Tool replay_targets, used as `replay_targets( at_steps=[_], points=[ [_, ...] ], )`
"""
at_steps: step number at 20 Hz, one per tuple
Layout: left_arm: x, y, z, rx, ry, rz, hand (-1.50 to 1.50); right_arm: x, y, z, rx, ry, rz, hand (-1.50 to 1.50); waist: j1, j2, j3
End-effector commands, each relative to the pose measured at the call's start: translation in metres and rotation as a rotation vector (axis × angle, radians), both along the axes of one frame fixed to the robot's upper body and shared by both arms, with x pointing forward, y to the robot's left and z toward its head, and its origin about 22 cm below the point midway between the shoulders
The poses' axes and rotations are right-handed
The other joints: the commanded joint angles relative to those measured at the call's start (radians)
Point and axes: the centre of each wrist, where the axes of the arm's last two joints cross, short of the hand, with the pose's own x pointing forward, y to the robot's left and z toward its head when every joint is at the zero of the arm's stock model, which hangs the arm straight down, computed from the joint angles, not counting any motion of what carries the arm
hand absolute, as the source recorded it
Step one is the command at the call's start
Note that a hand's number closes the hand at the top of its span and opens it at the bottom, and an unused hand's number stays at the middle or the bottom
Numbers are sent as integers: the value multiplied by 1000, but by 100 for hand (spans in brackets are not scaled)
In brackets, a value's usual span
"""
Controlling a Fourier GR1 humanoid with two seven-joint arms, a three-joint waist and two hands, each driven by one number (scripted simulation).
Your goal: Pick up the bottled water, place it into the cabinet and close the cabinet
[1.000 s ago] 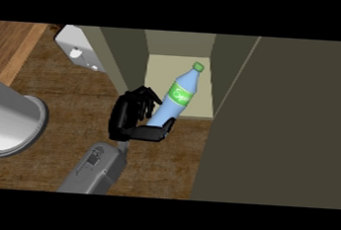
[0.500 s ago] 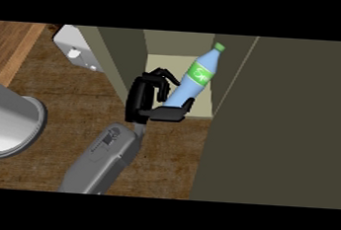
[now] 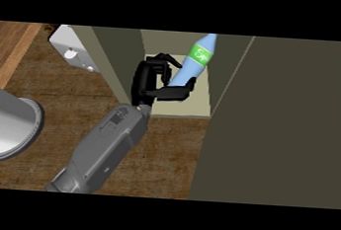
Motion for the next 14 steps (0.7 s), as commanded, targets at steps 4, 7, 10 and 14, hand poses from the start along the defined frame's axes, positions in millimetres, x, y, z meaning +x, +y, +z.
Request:
replay_targets(
  at_steps=[4,7,10,14],
  points=[
    [22,-6,10,26,47,93,150,-14,2,2,23,-15,6,-150,-3,0,0],
    [32,7,-4,93,41,138,150,-15,-8,14,36,-27,13,-150,-8,7,0],
    [35,8,-7,126,22,182,150,-16,-8,7,29,-29,37,-150,-22,9,0],
    [33,16,-19,189,7,206,150,-14,-17,8,27,-34,26,-150,-16,10,0]
  ],
)
